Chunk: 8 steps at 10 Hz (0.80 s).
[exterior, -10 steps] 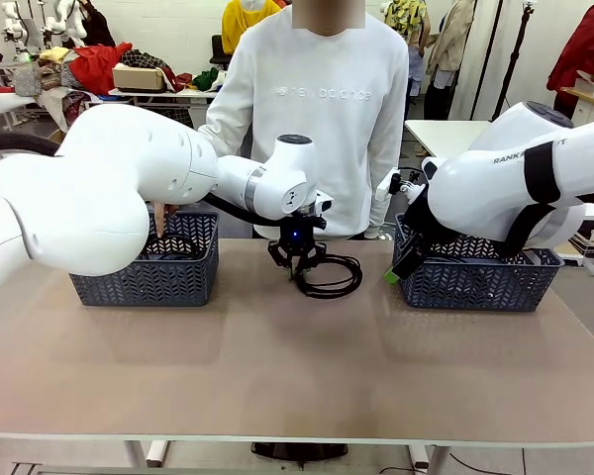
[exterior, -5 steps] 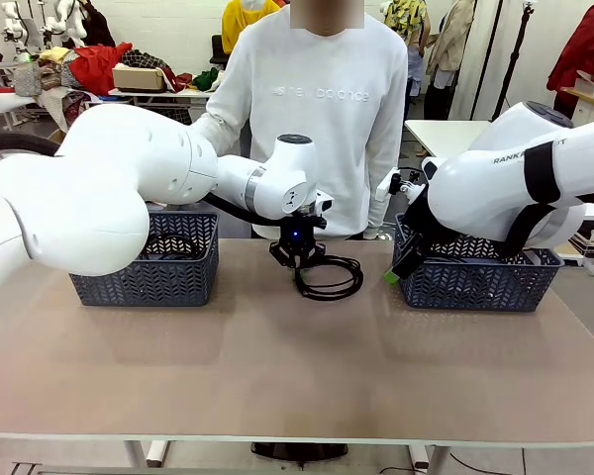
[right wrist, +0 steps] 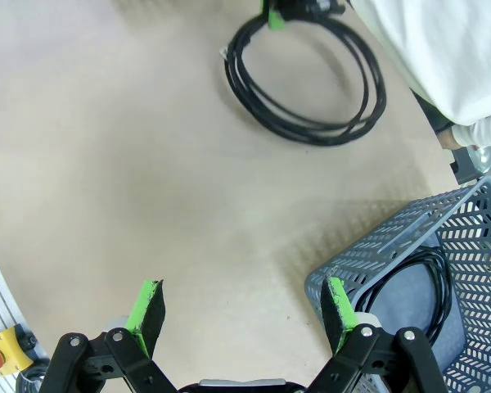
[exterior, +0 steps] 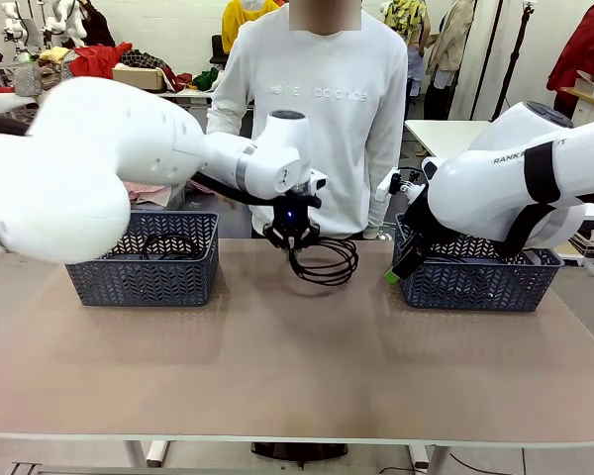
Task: Organize the cables according to human instructions.
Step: Pick up a bundle of cables and place it in the basket indicated by the human.
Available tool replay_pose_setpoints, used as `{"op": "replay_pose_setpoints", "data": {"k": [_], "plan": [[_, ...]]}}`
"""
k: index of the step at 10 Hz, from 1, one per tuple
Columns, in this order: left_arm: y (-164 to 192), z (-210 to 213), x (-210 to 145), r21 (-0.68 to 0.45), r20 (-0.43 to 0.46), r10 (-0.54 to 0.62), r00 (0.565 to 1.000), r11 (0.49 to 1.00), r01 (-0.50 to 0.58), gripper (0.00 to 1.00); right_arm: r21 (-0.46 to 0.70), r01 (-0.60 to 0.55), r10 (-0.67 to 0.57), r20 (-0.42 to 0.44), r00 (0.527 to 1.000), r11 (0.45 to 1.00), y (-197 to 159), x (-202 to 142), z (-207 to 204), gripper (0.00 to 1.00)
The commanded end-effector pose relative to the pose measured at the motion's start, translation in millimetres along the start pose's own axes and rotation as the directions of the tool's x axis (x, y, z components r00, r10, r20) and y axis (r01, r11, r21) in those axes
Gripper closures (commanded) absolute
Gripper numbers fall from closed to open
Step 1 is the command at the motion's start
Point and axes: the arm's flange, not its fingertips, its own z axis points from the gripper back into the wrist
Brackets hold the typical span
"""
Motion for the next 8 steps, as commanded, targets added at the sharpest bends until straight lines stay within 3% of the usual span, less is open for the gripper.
{"op": "replay_pose_setpoints", "data": {"k": [1,5,8], "plan": [[29,38,-32,-0.002,0.018,0.016,1.0,1.0,-0.016,1.0,-0.008,-0.006,0.006,-0.003,1.0,1.0,0,1,1,0.0],[115,125,-63,0.015,0.069,-0.047,0.996,0.999,0.046,1.0,-0.008,-0.006,0.006,-0.003,1.0,1.0,0,1,1,0.0],[180,151,-70,-0.004,0.104,-0.024,0.994,1.0,0.025,1.0,-0.008,-0.006,0.006,-0.003,1.0,1.0,0,1,1,0.0]]}}
